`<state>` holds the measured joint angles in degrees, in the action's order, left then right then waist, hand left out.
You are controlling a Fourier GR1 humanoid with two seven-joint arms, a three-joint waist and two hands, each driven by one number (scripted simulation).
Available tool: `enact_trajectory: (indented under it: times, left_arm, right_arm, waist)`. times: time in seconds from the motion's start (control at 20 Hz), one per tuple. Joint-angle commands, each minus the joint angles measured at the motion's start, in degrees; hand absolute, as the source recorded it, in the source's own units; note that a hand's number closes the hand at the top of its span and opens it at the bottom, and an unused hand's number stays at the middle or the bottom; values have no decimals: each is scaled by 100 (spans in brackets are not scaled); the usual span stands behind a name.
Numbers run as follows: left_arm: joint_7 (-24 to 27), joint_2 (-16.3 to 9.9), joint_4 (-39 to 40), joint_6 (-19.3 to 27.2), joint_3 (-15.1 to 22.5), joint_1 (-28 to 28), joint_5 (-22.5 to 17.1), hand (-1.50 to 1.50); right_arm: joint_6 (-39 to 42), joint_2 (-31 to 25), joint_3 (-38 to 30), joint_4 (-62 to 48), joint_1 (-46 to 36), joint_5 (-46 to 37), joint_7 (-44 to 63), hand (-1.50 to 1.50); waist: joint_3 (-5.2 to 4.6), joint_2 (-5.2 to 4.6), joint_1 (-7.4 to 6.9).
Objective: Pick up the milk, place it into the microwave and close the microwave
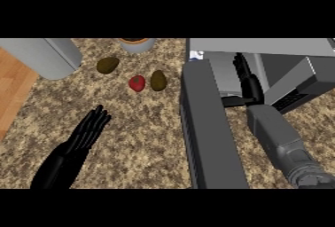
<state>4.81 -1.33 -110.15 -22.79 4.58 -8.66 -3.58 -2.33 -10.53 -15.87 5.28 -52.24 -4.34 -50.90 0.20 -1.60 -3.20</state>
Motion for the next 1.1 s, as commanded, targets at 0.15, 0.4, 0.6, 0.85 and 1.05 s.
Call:
enact_trajectory:
  times: [0.15, 0.4, 0.6, 0.85, 1.05]
  left_arm:
    - [223, -84, 631, -367, 610, 210, 497, 150]
    - [164, 123, 1298, -72, 724, 954, 808, 150]
    - [304, 126, 1725, 45, 658, 1180, 1037, 150]
    - [471, 66, 2252, -11, 1350, 1136, 1732, 150]
    - [741, 132, 2943, 215, 1774, 1389, 1828, 150]
  right_arm:
    - [517, -30, -39, 178, 448, 79, -332, -150]
    - [771, -31, 175, 494, 1179, -42, -747, -150]
    - [1138, -162, 361, 952, 1748, -70, -715, -150]
    - [1259, -172, 496, 1600, 2216, -24, -654, -150]
    - [1577, -407, 584, 2445, 2845, 107, -524, -150]
  waist:
    - [-9, 87, 177]
    - [-16, 139, 307]
    - [-24, 181, 400]
    - [-26, 192, 441]
    - [-30, 201, 489]
